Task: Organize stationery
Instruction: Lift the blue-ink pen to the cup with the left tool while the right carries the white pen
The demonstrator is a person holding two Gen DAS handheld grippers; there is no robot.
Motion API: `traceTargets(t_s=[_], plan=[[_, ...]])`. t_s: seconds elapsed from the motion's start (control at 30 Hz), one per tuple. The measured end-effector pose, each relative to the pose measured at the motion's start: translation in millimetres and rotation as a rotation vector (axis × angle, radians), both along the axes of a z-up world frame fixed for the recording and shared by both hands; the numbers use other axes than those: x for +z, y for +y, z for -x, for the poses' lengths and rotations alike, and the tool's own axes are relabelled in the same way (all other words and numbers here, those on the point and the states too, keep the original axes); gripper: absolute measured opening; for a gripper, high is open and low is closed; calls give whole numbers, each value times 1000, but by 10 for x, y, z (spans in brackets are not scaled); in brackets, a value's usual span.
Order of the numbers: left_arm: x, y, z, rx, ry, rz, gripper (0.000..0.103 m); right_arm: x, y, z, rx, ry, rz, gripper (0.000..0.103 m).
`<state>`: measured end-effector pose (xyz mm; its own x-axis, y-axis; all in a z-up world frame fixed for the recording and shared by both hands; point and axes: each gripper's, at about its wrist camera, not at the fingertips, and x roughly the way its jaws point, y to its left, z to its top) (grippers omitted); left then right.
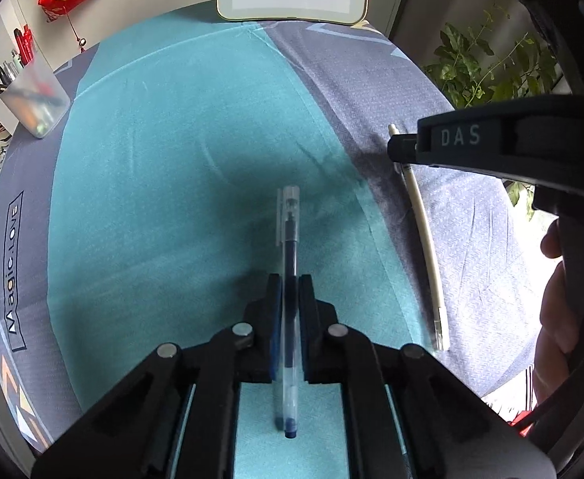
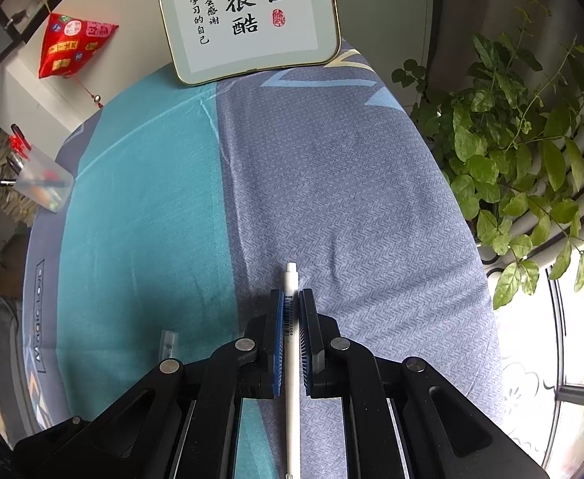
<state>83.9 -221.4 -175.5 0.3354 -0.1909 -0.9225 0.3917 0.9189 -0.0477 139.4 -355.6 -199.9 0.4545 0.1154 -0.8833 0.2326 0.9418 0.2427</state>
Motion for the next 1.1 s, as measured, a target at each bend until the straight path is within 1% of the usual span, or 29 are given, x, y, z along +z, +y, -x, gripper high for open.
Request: traceTargets(t_s=[0.23,0.4,0.5,0.57,0.67,0.77,0.87,0.97,1.1], plan=[[209,256,-54,37,-42,29,6,144,134,8,18,-41,26,8],[295,476,-131,89,-74,62,6,330,305,37,47,-86,33,8],[397,648,-170,123,-95,74,6,459,432,43,71,-115,28,8],[463,764,-201,144,-106,77,6,545,537,37,84,-135,37,8],[540,941,-252,176,-122,74,6,652,698,16,92,-165,92,8],[593,1124,-318,212,-139,73,6,731,834,-8,111,-183,75,8],[661,1296,-377,241,-163,62,6,844,1020,-8,122,-206,112,8],[735,1426,-446,254,-181,63,6,1008,1185,-22,147,-232,112,8],[847,1573,-562,273,-208,71,6,1249,1405,-18,163,-292,138,8]])
